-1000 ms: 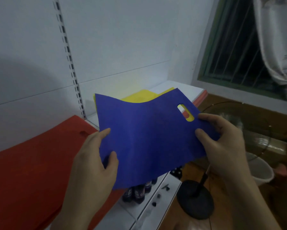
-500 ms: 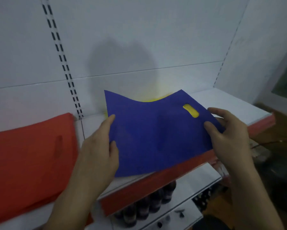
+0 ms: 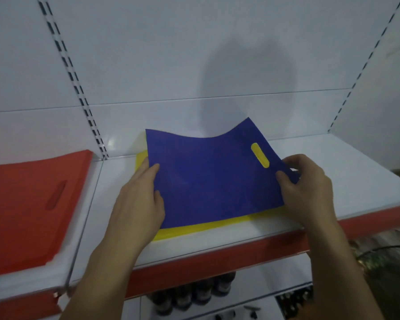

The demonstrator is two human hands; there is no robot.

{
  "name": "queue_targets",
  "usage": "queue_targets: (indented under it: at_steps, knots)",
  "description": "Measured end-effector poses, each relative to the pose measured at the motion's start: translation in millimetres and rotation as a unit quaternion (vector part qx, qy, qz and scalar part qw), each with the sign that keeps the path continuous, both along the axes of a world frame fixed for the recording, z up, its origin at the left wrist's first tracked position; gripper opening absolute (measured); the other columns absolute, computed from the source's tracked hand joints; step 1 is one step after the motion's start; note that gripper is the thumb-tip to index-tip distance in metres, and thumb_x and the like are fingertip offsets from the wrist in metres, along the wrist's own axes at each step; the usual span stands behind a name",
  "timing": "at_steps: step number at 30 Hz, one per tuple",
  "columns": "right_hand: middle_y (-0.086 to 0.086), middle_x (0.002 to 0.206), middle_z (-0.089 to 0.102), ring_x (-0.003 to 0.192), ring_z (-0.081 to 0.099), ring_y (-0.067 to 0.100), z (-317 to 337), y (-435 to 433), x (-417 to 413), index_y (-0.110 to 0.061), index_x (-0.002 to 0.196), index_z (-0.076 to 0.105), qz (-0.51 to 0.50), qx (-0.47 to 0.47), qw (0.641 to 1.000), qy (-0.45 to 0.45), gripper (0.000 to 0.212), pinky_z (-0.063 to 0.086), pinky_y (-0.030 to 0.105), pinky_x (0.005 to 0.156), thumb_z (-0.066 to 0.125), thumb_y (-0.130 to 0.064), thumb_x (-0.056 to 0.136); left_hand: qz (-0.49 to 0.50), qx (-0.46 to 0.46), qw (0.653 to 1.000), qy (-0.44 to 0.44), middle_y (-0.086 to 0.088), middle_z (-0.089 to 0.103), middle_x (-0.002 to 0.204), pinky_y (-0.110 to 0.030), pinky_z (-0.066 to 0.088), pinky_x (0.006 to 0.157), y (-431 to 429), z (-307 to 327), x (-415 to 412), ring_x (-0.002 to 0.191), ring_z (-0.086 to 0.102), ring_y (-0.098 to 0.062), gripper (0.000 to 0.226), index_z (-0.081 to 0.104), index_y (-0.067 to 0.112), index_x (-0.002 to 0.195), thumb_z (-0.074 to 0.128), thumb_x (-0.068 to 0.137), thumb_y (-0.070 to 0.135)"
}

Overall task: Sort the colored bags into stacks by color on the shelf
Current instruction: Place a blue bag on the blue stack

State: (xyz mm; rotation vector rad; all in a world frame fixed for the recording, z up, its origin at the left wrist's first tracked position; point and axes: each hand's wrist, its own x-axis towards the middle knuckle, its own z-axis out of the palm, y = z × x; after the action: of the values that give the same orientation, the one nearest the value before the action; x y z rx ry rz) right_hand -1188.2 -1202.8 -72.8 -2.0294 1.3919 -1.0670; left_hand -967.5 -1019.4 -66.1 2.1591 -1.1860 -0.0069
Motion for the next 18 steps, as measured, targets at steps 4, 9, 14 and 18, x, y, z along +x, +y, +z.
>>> queue_targets:
  at_steps: [4,9,14,18]
  knots:
    - [-0.009,0.100,0.055,0.088,0.051,0.011,3.8,0.3,-0.5,-0.024,0.101,0.061,-0.003,-0.033,0.999,-0.001,0.013,0.036,0.021,0.068,0.063,-0.014,0.092,0.017,0.022,1.000,-0.008,-0.002,0.028,0.161,-0.031,0.034,0.108,-6.6,-7.6,-0.1,0.139,0.039,-0.023,0.059,0.036,0.014,0.151,0.049,0.095,0.001]
    - [-0.009,0.095,0.065,0.081,0.057,0.006,11.0,5.7,8.8,-0.020,0.102,0.063,0.022,-0.041,0.997,-0.062,0.011,0.041,0.022,0.067,0.061,-0.015,0.092,0.074,-0.028,0.997,-0.014,-0.005,0.053,0.140,-0.034,0.040,0.097,-3.0,-7.0,7.4,0.122,0.053,-0.025,0.056,0.044,0.021,0.145,0.054,0.093,0.002]
    - [-0.006,0.091,0.062,0.078,0.056,0.013,17.6,10.3,19.4,-0.017,0.103,0.064,0.028,-0.051,0.996,-0.069,0.011,0.036,0.012,0.063,0.062,-0.014,0.093,0.123,-0.058,0.991,-0.020,-0.001,0.073,0.103,-0.041,0.054,0.072,0.9,-7.0,14.3,0.086,0.067,-0.027,0.044,0.052,0.027,0.133,0.056,0.092,0.012]
    - [-0.008,0.093,0.060,0.076,0.054,0.001,21.1,14.6,21.1,-0.015,0.106,0.063,0.039,-0.050,0.995,-0.078,0.011,0.035,0.013,0.063,0.061,-0.015,0.095,0.143,-0.049,0.988,-0.044,0.000,0.074,0.097,-0.046,0.053,0.071,6.4,-8.7,22.4,0.089,0.067,-0.031,0.020,0.060,0.023,0.114,0.053,0.095,0.023]
